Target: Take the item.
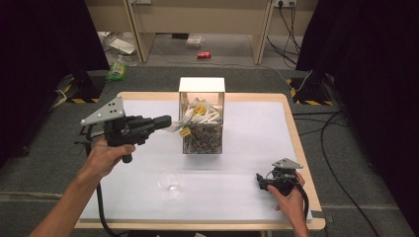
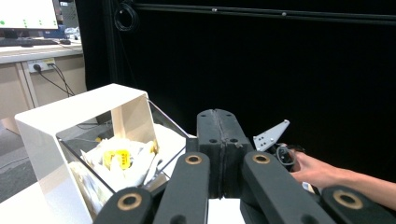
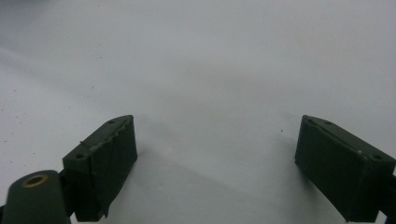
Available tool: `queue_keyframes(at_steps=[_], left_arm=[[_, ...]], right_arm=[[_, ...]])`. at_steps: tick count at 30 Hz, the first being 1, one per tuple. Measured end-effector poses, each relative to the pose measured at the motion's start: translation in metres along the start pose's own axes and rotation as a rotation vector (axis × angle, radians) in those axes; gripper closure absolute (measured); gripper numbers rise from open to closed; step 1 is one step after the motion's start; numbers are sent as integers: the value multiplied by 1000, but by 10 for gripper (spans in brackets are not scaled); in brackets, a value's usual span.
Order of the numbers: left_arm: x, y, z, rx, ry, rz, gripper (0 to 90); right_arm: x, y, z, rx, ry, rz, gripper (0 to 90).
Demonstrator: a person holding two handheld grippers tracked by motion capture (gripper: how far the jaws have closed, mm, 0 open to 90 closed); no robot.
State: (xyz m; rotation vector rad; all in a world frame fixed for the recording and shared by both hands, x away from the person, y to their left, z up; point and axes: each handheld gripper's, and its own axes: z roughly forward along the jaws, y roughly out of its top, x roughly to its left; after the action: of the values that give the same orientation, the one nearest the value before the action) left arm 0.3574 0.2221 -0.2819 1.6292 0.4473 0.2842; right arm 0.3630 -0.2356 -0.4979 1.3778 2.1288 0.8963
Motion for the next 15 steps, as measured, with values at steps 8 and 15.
queue_keyframes(at_steps=[8, 15], left_arm=[[-9, -11, -9, 6, -17, 2, 892], [-14, -28, -16, 24, -26, -10, 892]], right_arm=[[0, 0, 0, -2, 0, 0, 133], [0, 0, 0, -2, -1, -4, 133]])
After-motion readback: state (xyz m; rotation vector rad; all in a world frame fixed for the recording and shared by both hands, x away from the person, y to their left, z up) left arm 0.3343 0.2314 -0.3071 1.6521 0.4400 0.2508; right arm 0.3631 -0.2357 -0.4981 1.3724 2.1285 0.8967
